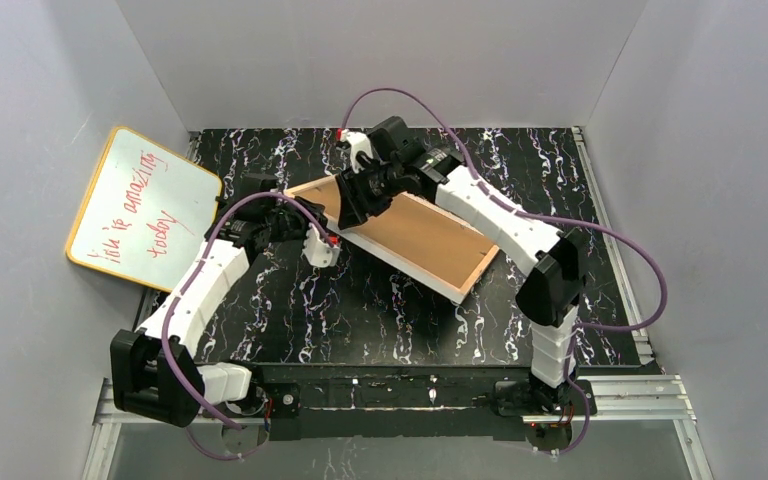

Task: Put the photo into the frame
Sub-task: Turn over the photo frame at the center of the board.

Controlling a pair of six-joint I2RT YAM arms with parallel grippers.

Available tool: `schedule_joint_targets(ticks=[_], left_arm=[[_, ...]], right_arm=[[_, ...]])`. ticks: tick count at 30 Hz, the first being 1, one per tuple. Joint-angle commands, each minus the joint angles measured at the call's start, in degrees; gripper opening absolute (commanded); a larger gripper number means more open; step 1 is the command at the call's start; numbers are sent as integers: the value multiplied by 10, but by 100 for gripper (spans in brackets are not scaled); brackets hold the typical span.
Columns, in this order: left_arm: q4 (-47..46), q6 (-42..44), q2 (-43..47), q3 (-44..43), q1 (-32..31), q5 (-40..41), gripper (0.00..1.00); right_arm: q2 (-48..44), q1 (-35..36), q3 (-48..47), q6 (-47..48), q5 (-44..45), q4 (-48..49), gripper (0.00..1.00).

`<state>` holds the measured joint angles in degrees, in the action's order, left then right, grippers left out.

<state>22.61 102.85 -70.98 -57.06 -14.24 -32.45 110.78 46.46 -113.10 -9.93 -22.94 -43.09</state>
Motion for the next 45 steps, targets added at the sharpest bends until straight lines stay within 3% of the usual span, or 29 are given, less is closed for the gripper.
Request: schedule_joint_targets(ticks=[1, 6, 10, 16, 25, 30, 36, 45], left_arm=[[-9, -29, 2, -38, -4, -6, 23], [-6, -81, 1, -62, -4, -15, 18], [-4, -116, 6, -71, -4, -30, 16], [40, -145, -13, -108, -4, -22, 10], [52, -151, -24, -122, -4, -18, 9], [53, -155, -24, -125, -4, -18, 8], [57, -144, -15, -117, -4, -23, 5], [57, -139, -10, -111, -4, -18, 5]], right_arm=[[-75, -8, -6, 39, 40, -22, 67], [-158, -8, 73, 131, 79, -22, 84], [-214, -7, 130, 178, 87, -13, 87], [-262, 10, 171, 249, 113, -34, 88], [-276, 74, 226, 332, 252, -20, 88], [-268, 115, 269, 389, 390, 29, 88], [-277, 119, 330, 454, 475, 105, 86], [-299, 118, 409, 519, 504, 209, 78]])
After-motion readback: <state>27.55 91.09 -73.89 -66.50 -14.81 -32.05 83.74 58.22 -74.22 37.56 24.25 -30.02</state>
